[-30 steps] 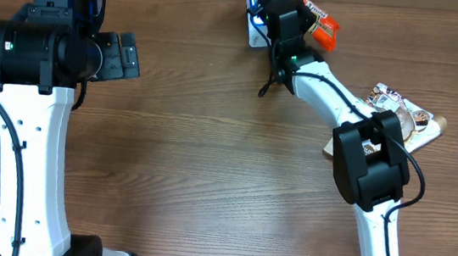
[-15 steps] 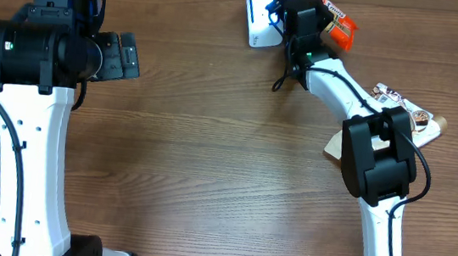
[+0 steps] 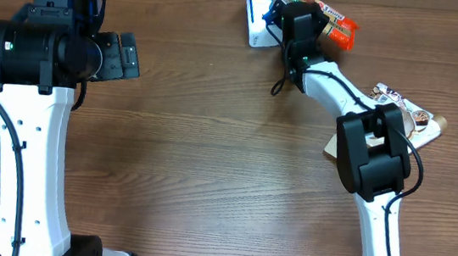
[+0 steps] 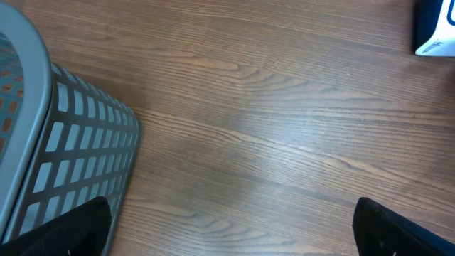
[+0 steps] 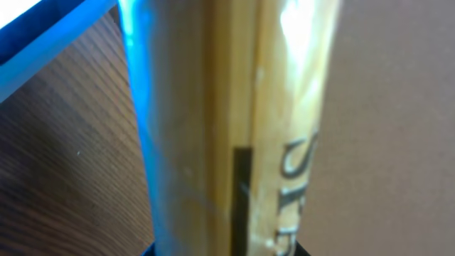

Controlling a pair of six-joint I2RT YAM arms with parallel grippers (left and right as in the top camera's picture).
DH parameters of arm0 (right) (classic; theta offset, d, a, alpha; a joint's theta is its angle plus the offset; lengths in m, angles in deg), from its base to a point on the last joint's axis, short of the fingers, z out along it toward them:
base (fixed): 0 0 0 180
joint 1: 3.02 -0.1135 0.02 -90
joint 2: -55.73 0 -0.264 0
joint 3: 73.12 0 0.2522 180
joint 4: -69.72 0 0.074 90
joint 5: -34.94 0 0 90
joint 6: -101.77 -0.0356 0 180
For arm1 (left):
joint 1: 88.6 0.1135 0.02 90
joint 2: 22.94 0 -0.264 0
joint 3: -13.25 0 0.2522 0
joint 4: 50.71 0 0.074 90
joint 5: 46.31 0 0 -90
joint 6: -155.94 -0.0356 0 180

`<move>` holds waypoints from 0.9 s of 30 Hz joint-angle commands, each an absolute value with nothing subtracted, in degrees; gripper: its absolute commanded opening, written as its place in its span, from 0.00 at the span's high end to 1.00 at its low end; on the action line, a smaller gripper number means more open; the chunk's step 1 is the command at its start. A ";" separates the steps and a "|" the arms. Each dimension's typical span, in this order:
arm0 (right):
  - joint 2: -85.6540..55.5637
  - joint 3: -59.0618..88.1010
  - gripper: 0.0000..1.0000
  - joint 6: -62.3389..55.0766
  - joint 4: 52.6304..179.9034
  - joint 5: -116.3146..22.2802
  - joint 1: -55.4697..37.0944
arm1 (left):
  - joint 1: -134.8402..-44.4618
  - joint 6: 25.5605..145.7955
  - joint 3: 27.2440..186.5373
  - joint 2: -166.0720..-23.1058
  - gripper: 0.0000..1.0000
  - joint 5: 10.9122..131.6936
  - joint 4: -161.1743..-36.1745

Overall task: Scan the item barcode
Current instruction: 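Hold the spaghetti pack's barcode in front of the scanner, then carry the spaghetti pack right and drop it onto the bread bag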

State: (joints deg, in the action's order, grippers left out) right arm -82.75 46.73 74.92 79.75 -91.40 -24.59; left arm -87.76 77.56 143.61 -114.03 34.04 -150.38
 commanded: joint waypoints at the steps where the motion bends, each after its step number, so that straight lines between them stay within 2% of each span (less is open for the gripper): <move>1: -80.67 48.74 0.96 73.59 75.86 -94.11 -25.37 | -87.87 77.93 143.89 -113.81 0.00 34.28 -150.33; 6: -76.36 49.52 0.96 67.34 77.53 -98.06 -26.79 | -87.87 77.93 143.89 -113.81 0.00 34.28 -150.36; 10: -67.73 49.52 0.97 55.43 90.95 -94.11 -27.82 | -87.87 77.93 143.89 -113.81 0.00 34.28 -150.33; 16: -49.74 49.52 0.96 28.61 117.98 -71.55 -27.76 | -87.87 77.93 143.89 -113.81 0.00 34.28 -150.36; 17: -44.41 49.52 0.96 20.11 125.04 -61.91 -26.84 | -87.89 77.93 143.89 -113.81 0.00 34.30 -150.36; 18: -41.63 49.52 0.96 16.50 129.13 -55.68 -25.96 | -87.89 77.93 143.89 -113.81 0.00 34.30 -150.33; 22: -34.97 49.52 0.96 9.79 142.70 -39.62 -21.09 | -87.89 77.93 143.89 -113.81 0.00 34.28 -150.33; 27: -33.77 48.80 0.96 6.99 157.15 -31.90 -11.43 | -87.85 77.93 143.89 -113.81 0.00 34.28 -150.33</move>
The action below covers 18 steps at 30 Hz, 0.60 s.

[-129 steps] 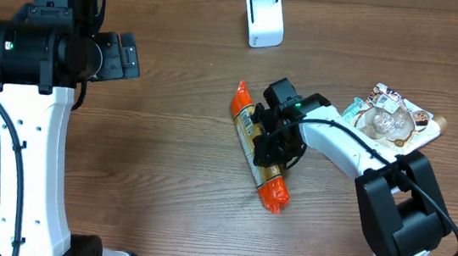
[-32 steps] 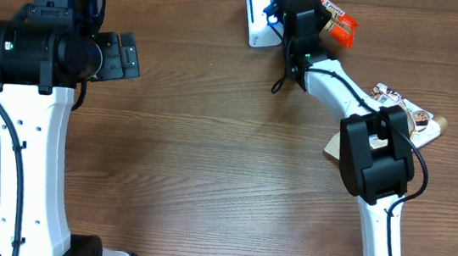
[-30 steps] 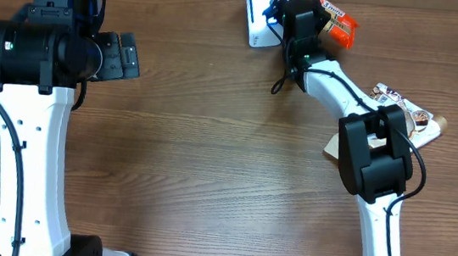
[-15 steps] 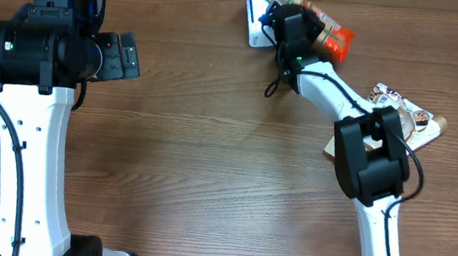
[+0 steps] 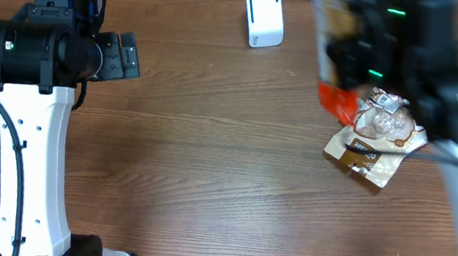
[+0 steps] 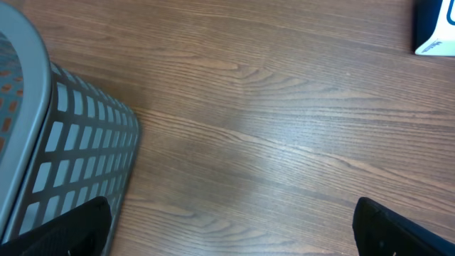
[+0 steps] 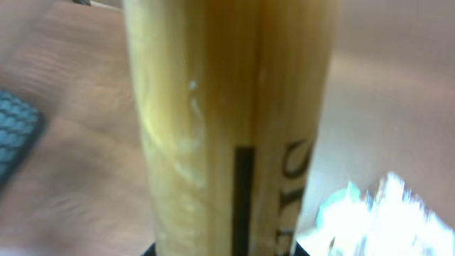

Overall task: Scan the item barcode
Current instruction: 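Carry the spaghetti pack right and drop it onto the bread bag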

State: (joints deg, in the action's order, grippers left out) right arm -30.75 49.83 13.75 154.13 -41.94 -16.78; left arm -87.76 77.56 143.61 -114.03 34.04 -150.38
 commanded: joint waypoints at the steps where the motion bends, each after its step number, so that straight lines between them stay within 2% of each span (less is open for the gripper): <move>1: -33.83 47.88 0.96 6.99 157.94 -31.05 -9.90 | -87.87 77.93 143.89 -113.81 0.00 34.28 -150.36; 6: -34.05 36.63 0.96 6.16 155.07 -30.96 -1.40 | -87.87 77.93 143.89 -113.81 0.00 34.28 -150.36; 12: -34.05 18.03 0.96 4.46 141.70 -26.24 10.47 | -87.87 77.93 143.89 -113.81 0.00 34.28 -150.36; 18: -34.05 6.25 0.96 7.78 129.02 -24.45 15.00 | -87.87 77.93 143.89 -113.81 0.01 34.28 -150.33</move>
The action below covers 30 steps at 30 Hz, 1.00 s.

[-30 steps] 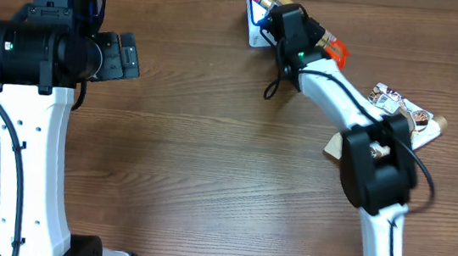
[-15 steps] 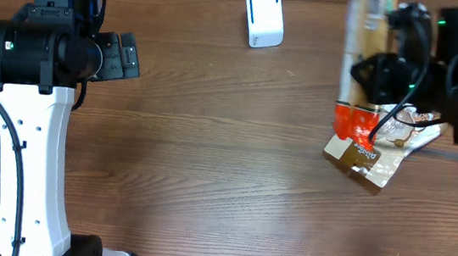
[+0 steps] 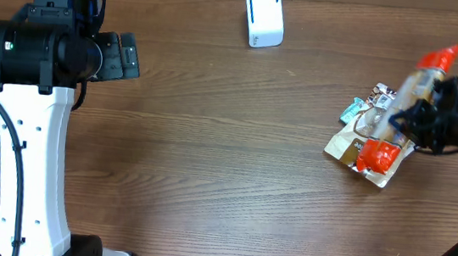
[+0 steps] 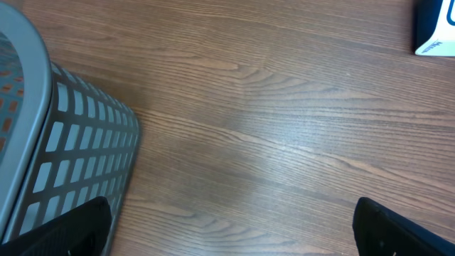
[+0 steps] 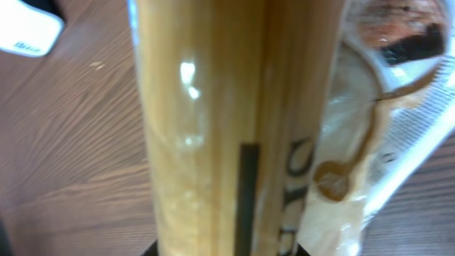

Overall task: Scan the item barcode
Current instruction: 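Carry the spaghetti pack right and drop it onto the bread bag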

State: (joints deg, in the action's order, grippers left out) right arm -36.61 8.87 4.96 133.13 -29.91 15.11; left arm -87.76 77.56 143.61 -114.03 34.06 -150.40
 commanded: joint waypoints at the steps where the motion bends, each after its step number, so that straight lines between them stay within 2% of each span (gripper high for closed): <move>1: -34.05 4.45 0.96 7.76 126.75 -24.23 14.98 | -87.87 77.93 143.89 -113.81 0.00 34.28 -150.36; 6: -34.07 0.19 0.96 7.65 121.79 -20.82 14.67 | -87.87 77.93 143.89 -113.81 0.00 34.28 -150.36; 7: -34.07 0.21 0.93 7.63 122.31 -20.84 14.69 | -87.89 77.93 143.89 -113.81 0.00 34.30 -150.36; 8: -34.07 0.24 0.81 7.38 123.08 -20.84 14.76 | -87.89 77.93 143.89 -113.81 0.00 34.28 -150.36; 9: -34.07 0.28 0.75 7.28 123.49 -20.84 14.80 | -87.87 77.93 143.89 -113.81 0.00 34.28 -150.36; 14: -33.18 4.45 0.56 7.30 128.47 -20.87 15.43 | -87.87 77.93 143.89 -113.81 0.00 34.28 -150.33; 17: -31.82 10.79 0.49 7.30 134.62 -22.00 15.83 | -87.87 77.93 143.89 -113.81 0.00 34.28 -150.33; 23: -29.07 26.77 0.44 7.32 149.17 -26.94 15.74 | -87.87 77.93 143.89 -113.81 0.00 34.28 -150.33; 30: -25.70 32.23 0.45 7.60 153.89 -24.08 14.76 | -87.87 77.93 143.89 -113.81 0.00 34.28 -150.36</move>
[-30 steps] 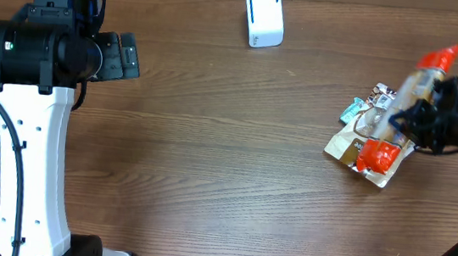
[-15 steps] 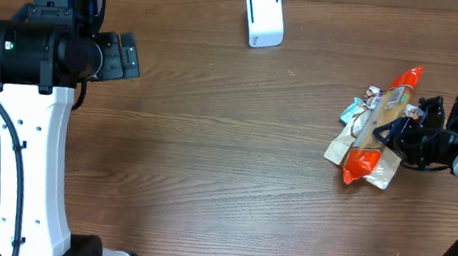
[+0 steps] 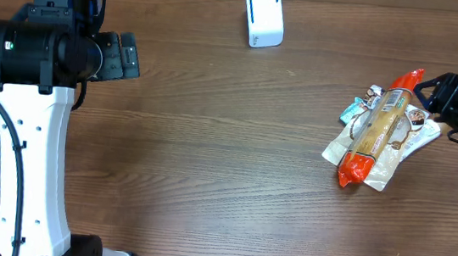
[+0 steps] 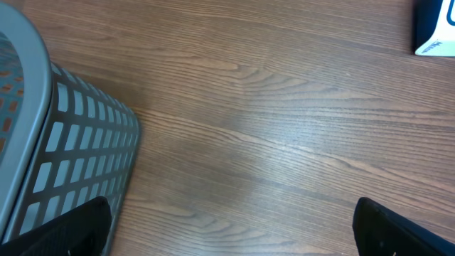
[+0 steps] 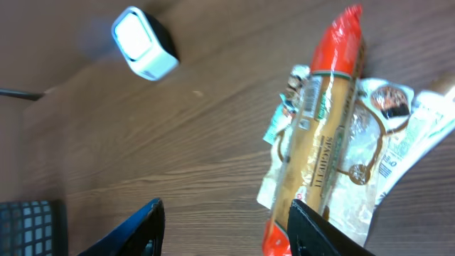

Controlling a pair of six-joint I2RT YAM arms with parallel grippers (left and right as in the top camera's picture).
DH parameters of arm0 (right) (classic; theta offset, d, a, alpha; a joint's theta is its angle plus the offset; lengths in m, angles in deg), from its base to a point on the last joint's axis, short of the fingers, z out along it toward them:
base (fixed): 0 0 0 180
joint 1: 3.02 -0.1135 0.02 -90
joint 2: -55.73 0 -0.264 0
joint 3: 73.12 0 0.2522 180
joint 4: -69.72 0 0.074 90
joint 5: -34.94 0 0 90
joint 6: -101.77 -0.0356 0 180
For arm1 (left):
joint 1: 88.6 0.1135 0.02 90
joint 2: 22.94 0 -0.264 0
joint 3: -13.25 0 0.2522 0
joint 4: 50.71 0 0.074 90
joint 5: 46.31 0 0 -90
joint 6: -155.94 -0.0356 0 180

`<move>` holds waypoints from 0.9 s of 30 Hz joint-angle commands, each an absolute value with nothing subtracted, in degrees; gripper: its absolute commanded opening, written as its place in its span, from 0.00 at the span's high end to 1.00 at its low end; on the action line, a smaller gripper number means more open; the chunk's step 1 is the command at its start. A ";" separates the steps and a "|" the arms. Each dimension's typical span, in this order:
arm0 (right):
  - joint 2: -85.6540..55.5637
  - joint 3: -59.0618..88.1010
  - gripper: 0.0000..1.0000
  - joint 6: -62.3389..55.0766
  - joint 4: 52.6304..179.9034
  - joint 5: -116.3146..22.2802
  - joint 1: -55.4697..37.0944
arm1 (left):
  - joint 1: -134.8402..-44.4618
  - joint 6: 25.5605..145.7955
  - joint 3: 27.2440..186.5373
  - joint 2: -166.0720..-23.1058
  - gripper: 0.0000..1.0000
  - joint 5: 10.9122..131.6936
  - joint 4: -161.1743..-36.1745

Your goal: Scan the item barcode

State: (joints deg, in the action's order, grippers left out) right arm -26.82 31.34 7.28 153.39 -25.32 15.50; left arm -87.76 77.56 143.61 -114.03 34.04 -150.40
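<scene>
A long spaghetti packet (image 3: pixel 376 126) with orange-red ends lies slantwise on the pile of packets at the right; its label side faces up in the right wrist view (image 5: pixel 323 142). The white, blue-rimmed scanner (image 3: pixel 264 17) stands at the table's back edge and also shows in the right wrist view (image 5: pixel 142 44). My right gripper (image 5: pixel 224 231) is open and empty, raised to the right of the packet (image 3: pixel 434 92). My left gripper (image 4: pixel 231 235) hangs open over bare wood at the left, holding nothing.
Under the spaghetti lie a clear snack bag (image 3: pixel 403 133) and a brown pouch (image 3: pixel 353 151). A grey mesh basket (image 4: pixel 57 142) stands at the left edge. The left arm (image 3: pixel 45 49) rises over the table's left side.
The right gripper was shut on the spaghetti packet over the pile. Now it is open and drawn back to the right, and the packet lies on the pile. The left arm is unchanged.
My right gripper first held the spaghetti packet at the scanner at the back. It then held it above the pile of packets on the right, then lower at the pile. Now the packet rests there, released. The left arm stayed still throughout.
</scene>
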 commanded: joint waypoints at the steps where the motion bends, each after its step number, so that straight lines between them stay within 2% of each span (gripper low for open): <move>1: -25.33 32.23 0.45 7.78 154.18 -23.29 14.14 | -87.87 77.93 143.89 -113.81 0.00 34.28 -150.33; 7: -25.11 32.23 0.50 12.06 156.06 -20.84 8.46 | -87.87 77.93 143.89 -113.81 0.00 34.28 -150.33; 17: -23.82 32.23 0.50 12.24 154.20 -20.84 -2.42 | -87.87 77.93 143.89 -113.81 0.00 34.28 -150.33; 27: -20.19 32.28 0.50 11.56 152.76 -20.34 -5.75 | -87.87 77.93 143.89 -113.81 0.00 34.28 -150.33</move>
State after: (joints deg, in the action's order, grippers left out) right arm -23.27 31.43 11.54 153.11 -21.35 -5.05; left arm -87.76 77.56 143.61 -114.03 34.04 -150.38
